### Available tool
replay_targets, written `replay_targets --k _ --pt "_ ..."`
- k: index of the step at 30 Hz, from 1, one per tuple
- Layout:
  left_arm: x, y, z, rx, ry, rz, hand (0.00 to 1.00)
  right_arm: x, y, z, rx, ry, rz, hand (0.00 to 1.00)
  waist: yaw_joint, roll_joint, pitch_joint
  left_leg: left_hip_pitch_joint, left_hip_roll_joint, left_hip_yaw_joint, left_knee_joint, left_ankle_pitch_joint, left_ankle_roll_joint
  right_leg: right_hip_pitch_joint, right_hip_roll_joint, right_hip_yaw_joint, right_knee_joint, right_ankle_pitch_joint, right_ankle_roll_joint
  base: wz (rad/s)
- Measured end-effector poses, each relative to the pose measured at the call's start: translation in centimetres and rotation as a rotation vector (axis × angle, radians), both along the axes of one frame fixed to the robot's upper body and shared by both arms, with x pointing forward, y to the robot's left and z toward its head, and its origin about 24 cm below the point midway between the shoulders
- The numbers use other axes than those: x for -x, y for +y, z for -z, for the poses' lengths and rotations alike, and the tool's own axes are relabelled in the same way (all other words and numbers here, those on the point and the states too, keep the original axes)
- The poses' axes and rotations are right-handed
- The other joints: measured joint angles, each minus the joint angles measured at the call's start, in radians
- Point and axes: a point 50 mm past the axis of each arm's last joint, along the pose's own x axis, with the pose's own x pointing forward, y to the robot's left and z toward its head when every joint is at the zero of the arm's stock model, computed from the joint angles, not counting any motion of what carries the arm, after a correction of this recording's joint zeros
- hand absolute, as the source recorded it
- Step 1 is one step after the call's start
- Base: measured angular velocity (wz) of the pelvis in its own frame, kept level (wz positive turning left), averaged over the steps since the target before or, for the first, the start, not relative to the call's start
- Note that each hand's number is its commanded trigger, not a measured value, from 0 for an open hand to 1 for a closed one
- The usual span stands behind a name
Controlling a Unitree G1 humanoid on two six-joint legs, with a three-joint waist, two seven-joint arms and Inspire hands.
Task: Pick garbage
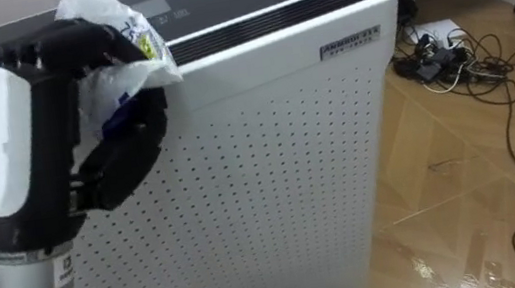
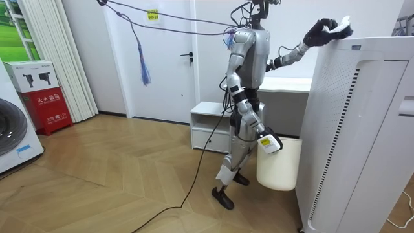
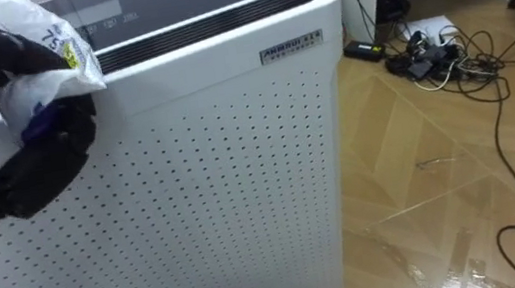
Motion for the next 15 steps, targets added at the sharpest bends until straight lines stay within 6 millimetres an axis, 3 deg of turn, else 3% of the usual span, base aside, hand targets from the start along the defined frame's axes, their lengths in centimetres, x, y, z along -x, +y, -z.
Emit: replay_targets --k 4,8,10,11,12,13,14,15 --pt "0.2 -0.2 -0.6 0.189 0.085 0.205 1.00 0.1 0.6 0.2 -0.006 0.008 -0.031 1.00 0.001 0.004 -0.0022 0.015 0.002 -0.037 0.000 0.000 0.000 0.005 0.003 -0.009 0.006 0.000 0.000 -0.04" --pt "0.1 -0.6 -0.5 0.314 0.150 0.361 1.00 0.0 1.1 0.2 -0.001 0.004 -0.051 1.00 -0.002 -0.005 0.0020 0.006 0.002 -0.018 0.018 0.000 0.000 0.017 0.001 0.005 0.007 0.000 -0.001 0.06" --pt "0.2 -0.9 -0.5 0.342 0.168 0.430 1.00 0.0 1.1 0.2 0.007 0.002 -0.047 1.00 0.005 -0.001 0.0011 0.007 0.010 -0.035 0.010 0.000 0.000 -0.011 0.006 -0.007 0.047 -0.001 -0.003 -0.06" --pt "0.2 -1.3 -0.6 0.347 0.178 0.471 1.00 -0.1 1.1 0.2 0.011 -0.002 -0.044 1.00 0.016 0.006 0.0046 0.014 0.024 -0.101 0.000 0.002 0.001 -0.073 0.013 -0.026 0.132 -0.023 -0.020 -0.34" --pt "0.3 -1.5 -0.8 0.353 0.175 0.509 1.00 -0.6 1.5 0.1 0.002 -0.013 -0.048 1.00 0.032 0.005 0.0065 0.010 0.041 -0.175 -0.005 0.002 0.000 -0.137 0.047 -0.014 0.112 -0.035 -0.055 -0.55" --pt "0.2 -1.2 -0.9 0.383 0.166 0.532 1.00 -1.5 2.1 -0.2 -0.007 -0.041 -0.067 1.00 0.031 -0.001 0.0047 -0.014 0.052 -0.175 0.014 -0.008 -0.015 -0.187 0.078 0.018 0.018 0.080 -0.082 -0.31" --pt "0.2 -1.1 -0.9 0.398 0.158 0.544 1.00 -1.6 2.4 -0.3 -0.008 -0.049 -0.076 1.00 0.016 0.004 0.0072 -0.029 0.061 -0.169 0.026 -0.015 -0.035 -0.182 0.078 -0.003 0.017 0.106 -0.087 0.11" --pt "-0.2 -1.5 -0.9 0.399 0.176 0.602 1.00 -1.7 2.7 -0.3 -0.008 -0.052 -0.082 1.00 0.007 -0.001 0.0103 -0.044 0.068 -0.105 0.039 -0.022 -0.071 -0.172 0.077 -0.002 0.017 0.112 -0.088 0.56"
